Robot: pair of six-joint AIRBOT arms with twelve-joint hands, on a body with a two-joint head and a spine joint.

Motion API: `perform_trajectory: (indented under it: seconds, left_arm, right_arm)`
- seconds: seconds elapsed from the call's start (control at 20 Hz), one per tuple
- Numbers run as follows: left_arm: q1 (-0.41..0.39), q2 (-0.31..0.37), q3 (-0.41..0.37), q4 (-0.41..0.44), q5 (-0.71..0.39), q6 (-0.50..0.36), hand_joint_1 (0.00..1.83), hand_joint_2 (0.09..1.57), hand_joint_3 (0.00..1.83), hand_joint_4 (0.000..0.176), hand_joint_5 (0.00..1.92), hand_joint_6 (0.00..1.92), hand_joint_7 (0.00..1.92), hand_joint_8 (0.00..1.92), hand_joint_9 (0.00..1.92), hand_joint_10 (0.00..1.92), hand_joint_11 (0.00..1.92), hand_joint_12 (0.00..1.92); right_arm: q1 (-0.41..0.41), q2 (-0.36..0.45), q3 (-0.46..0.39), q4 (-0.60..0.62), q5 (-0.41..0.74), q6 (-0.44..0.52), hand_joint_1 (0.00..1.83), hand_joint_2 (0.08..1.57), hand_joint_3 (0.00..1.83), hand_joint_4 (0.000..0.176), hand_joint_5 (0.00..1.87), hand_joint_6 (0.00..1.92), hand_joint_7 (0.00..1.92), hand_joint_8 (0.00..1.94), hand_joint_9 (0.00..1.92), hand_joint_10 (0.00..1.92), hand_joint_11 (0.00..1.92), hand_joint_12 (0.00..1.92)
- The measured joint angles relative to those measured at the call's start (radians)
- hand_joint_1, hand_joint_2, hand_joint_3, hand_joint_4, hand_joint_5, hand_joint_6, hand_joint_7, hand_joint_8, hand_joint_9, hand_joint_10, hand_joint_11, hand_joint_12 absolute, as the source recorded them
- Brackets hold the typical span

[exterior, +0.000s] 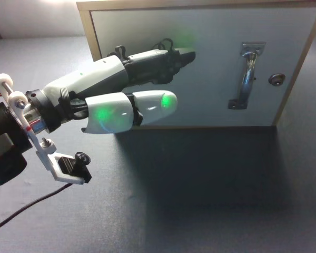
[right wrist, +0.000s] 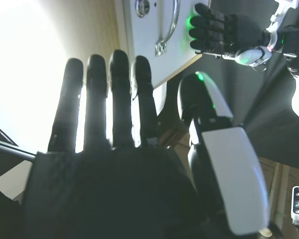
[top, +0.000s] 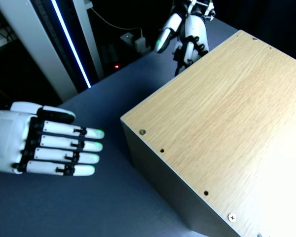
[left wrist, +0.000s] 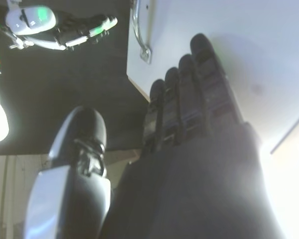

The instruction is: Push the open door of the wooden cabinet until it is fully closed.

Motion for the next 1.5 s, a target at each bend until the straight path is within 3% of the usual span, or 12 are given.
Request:
perform_trajectory:
  seconds: [0.15,0.35,0.5,0.6,0.9,1.05,1.25,1.45,1.5]
  left_arm:
    - [0.033,0.045,-0.039,-0.009,-0.052,-0.001,0.19,1.45,0.00,0.000,0.25,0.02,0.24,0.01,0.27,0.01,0.31,0.26]
    - [0.056,0.081,-0.058,-0.023,-0.074,0.000,0.19,1.45,0.00,0.000,0.21,0.00,0.20,0.00,0.25,0.01,0.27,0.24]
    - [0.031,0.053,-0.029,-0.028,-0.047,0.000,0.09,1.45,0.00,0.000,0.15,0.00,0.16,0.00,0.18,0.00,0.17,0.18]
    - [0.013,0.034,-0.027,-0.009,-0.029,0.000,0.24,1.44,0.00,0.000,0.21,0.00,0.23,0.00,0.24,0.00,0.26,0.14]
    - [-0.003,0.023,-0.008,-0.012,-0.010,-0.002,0.21,1.45,0.00,0.000,0.22,0.00,0.22,0.00,0.24,0.00,0.26,0.08]
    - [-0.011,0.012,0.004,-0.013,-0.003,-0.002,0.34,1.44,0.00,0.000,0.24,0.00,0.24,0.00,0.26,0.00,0.28,0.09]
    - [-0.020,-0.011,0.022,-0.040,0.008,-0.001,0.33,1.42,0.00,0.000,0.23,0.00,0.29,0.01,0.35,0.02,0.41,0.15]
    - [-0.007,-0.007,0.006,-0.067,-0.011,-0.002,0.44,1.42,0.00,0.000,0.26,0.01,0.33,0.01,0.32,0.01,0.31,0.09]
    - [0.008,0.010,-0.012,-0.064,-0.029,0.000,0.36,1.42,0.00,0.000,0.26,0.00,0.32,0.00,0.32,0.00,0.34,0.11]
  right_arm:
    - [0.000,0.000,0.000,0.002,0.000,0.001,0.47,1.39,0.00,0.000,0.48,0.00,0.45,0.00,0.35,0.00,0.13,0.40]
    - [0.000,0.000,0.000,0.001,0.000,0.002,0.45,1.38,0.00,0.000,0.46,0.00,0.46,0.00,0.34,0.00,0.12,0.38]
    - [0.000,-0.005,0.000,0.008,0.003,0.002,0.47,1.37,0.00,0.000,0.47,0.00,0.46,0.00,0.34,0.00,0.10,0.37]
    - [0.000,-0.006,0.000,0.001,0.003,0.002,0.47,1.37,0.00,0.000,0.48,0.00,0.46,0.00,0.37,0.01,0.14,0.39]
    - [0.000,-0.007,0.000,0.002,0.003,0.002,0.46,1.39,0.01,0.000,0.47,0.00,0.45,0.00,0.36,0.00,0.14,0.40]
    - [0.000,-0.007,0.000,0.003,0.003,0.002,0.46,1.40,0.01,0.000,0.46,0.00,0.45,0.00,0.35,0.00,0.12,0.39]
    - [0.000,-0.007,0.001,0.002,0.003,0.002,0.48,1.38,0.00,0.000,0.47,0.00,0.45,0.00,0.33,0.00,0.10,0.38]
    - [0.000,-0.008,0.001,0.001,0.004,0.002,0.50,1.37,0.00,0.000,0.49,0.01,0.46,0.00,0.35,0.00,0.11,0.37]
    - [0.000,-0.008,0.001,0.001,0.005,0.002,0.50,1.37,0.00,0.000,0.49,0.01,0.46,0.00,0.36,0.01,0.12,0.37]
